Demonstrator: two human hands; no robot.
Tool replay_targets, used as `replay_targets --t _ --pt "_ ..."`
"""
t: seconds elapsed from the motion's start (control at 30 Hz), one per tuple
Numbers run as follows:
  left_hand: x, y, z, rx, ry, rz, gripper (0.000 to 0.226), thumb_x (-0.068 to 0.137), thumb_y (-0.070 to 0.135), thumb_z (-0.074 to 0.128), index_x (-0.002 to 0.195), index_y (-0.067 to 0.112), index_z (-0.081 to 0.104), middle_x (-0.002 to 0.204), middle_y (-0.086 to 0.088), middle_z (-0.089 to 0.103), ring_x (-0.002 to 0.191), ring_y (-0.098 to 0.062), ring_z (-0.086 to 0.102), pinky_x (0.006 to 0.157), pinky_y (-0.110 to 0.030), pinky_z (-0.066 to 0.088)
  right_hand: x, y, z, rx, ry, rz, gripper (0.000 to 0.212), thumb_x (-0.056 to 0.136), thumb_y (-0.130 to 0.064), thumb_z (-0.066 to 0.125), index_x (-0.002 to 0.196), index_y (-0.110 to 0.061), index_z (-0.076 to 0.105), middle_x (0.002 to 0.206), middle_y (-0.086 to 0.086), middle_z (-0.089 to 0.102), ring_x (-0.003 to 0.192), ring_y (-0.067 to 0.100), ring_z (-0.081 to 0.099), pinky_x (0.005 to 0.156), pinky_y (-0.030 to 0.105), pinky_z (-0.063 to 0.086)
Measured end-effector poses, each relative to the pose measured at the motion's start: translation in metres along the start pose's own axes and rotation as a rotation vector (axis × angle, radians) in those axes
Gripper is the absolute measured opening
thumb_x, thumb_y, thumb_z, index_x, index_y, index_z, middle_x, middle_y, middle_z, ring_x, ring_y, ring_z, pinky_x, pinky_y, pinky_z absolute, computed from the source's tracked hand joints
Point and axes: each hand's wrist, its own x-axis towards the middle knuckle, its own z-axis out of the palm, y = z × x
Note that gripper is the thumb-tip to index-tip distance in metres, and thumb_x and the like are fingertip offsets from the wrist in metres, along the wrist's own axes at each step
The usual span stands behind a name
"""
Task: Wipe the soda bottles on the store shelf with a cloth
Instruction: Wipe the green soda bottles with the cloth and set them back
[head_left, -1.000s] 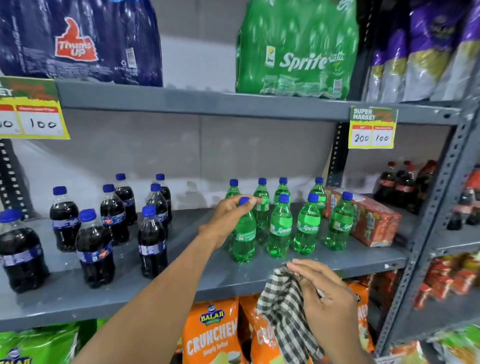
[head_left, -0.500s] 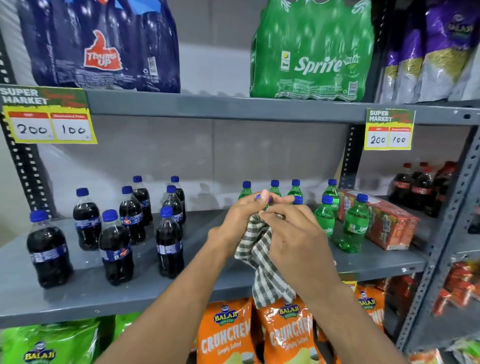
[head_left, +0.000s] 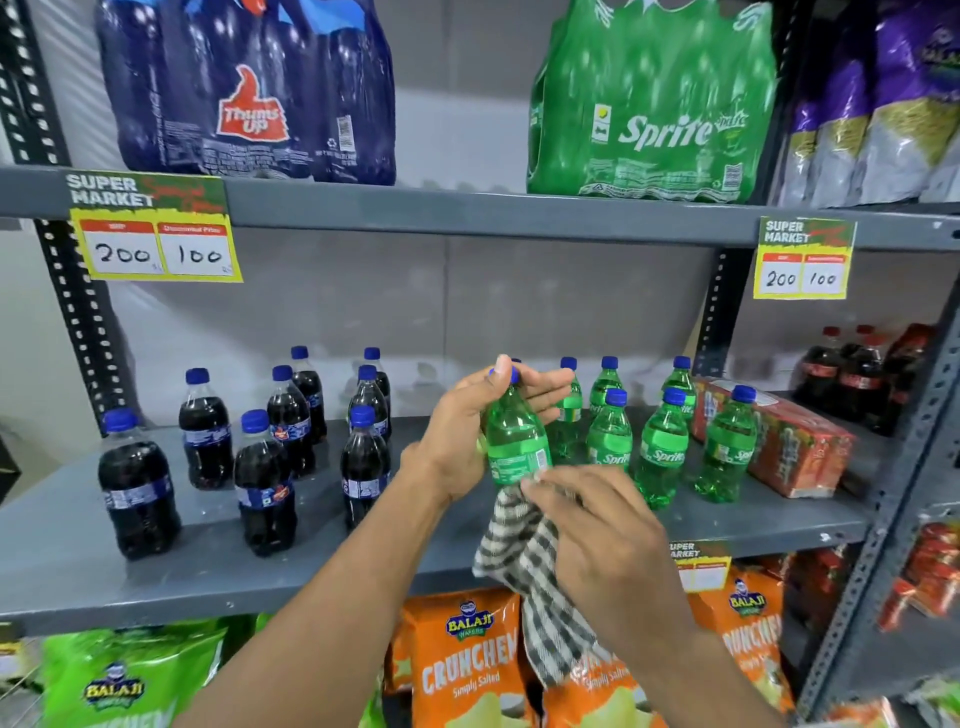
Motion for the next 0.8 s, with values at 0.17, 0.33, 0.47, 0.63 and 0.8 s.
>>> replay_targets --t 0.17,0.33,0.47,0.63,0.8 --pt "-0.01 0.0 0.003 -0.102 -0.054 -0.053 0.036 0.1 0.034 0.049 0.094 0.0 0.059 0.129 -0.034 0.063 0.128 -0.041 0.058 0.099 -0.046 0.054 0.049 -0.008 -0.005 0.143 0.178 0.142 0.035 0.08 0.017 0.067 0.105 -0.006 0.077 0.104 0.005 0.072 0.095 0.027 0.065 0.088 0.038 0.055" --pt "-0.014 0.007 -0.001 -0.111 0.001 -0.021 0.04 0.098 0.038 0.047 0.085 0.006 0.067 0.128 -0.031 0.065 0.125 -0.038 0.061 0.101 -0.047 0.052 0.029 -0.018 -0.007 0.158 0.132 0.107 0.034 0.082 0.015 0.066 0.107 -0.006 0.076 0.105 0.003 0.071 0.098 0.022 0.062 0.091 0.027 0.051" --pt "-0.016 0.012 -0.011 -0.113 0.053 0.005 0.04 0.096 0.039 0.048 0.077 0.011 0.07 0.126 -0.03 0.067 0.126 -0.039 0.06 0.103 -0.05 0.049 -0.016 -0.023 -0.002 0.13 0.013 0.054 0.043 0.072 0.02 0.074 0.107 -0.005 0.075 0.106 0.002 0.069 0.099 0.021 0.061 0.09 0.025 0.052" --pt "-0.019 0.011 -0.003 -0.068 0.033 -0.019 0.038 0.095 0.039 0.05 0.078 0.011 0.068 0.128 -0.031 0.065 0.127 -0.04 0.06 0.103 -0.051 0.049 -0.009 -0.021 -0.003 0.126 0.078 0.029 0.038 0.077 0.02 0.068 0.107 -0.002 0.075 0.107 0.006 0.07 0.099 0.024 0.062 0.09 0.028 0.052" --pt "-0.022 0.015 0.014 -0.155 -0.033 -0.044 0.035 0.099 0.036 0.048 0.087 0.004 0.059 0.132 -0.036 0.059 0.127 -0.038 0.06 0.096 -0.045 0.056 0.05 -0.019 -0.01 0.162 0.257 0.099 0.03 0.085 0.013 0.062 0.104 -0.005 0.076 0.104 0.008 0.073 0.096 0.027 0.067 0.09 0.036 0.055"
